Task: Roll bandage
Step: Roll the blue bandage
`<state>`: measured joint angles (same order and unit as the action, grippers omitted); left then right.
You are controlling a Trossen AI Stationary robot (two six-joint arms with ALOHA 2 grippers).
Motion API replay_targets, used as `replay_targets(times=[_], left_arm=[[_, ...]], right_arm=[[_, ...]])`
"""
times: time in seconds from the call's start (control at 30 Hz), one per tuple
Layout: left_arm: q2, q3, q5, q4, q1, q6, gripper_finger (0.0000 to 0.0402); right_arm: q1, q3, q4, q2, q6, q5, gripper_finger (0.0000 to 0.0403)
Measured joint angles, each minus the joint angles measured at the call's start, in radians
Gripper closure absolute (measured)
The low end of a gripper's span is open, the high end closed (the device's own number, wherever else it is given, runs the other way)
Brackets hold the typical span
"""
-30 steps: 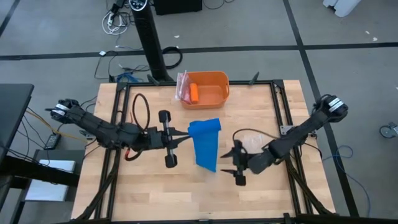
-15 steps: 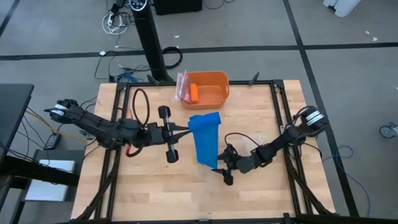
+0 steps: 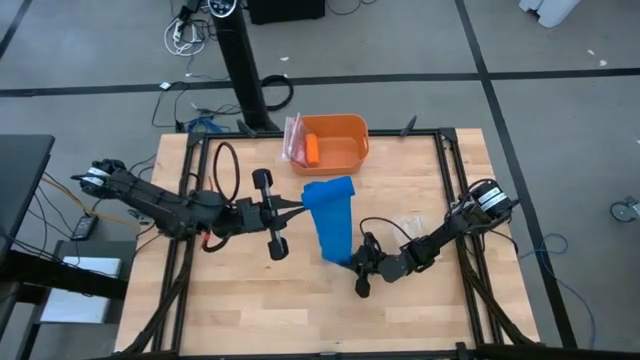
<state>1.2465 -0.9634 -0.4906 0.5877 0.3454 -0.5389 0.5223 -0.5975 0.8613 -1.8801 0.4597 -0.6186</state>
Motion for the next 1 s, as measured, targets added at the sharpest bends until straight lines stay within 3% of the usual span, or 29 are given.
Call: replay_targets(times=[0.2, 0.47, 0.73, 1.0], left_arm=[[-0.030, 0.006, -0.063, -0.040, -0.023, -0.036, 0.0394], [-0.089, 0.094, -0.083, -0.041, -0.141, -0.057, 0.0394], [-0.142, 0.266, -0.054, -0.006, -0.214, 0.082, 0.0394], [-0.156, 0.433, -0.052, 0.008, -0.273, 0.231, 0.0394]], right_arm=[[0.083, -0.001, 0.045, 0.081, -0.064, 0.016, 0.0399], [0.165, -0.021, 0.035, 0.263, -0.190, 0.017, 0.0401], [0.187, -0.138, -0.140, 0.451, -0.415, -0.057, 0.0402], [0.178, -0.339, -0.313, 0.535, -0.660, -0.110, 0.0402]])
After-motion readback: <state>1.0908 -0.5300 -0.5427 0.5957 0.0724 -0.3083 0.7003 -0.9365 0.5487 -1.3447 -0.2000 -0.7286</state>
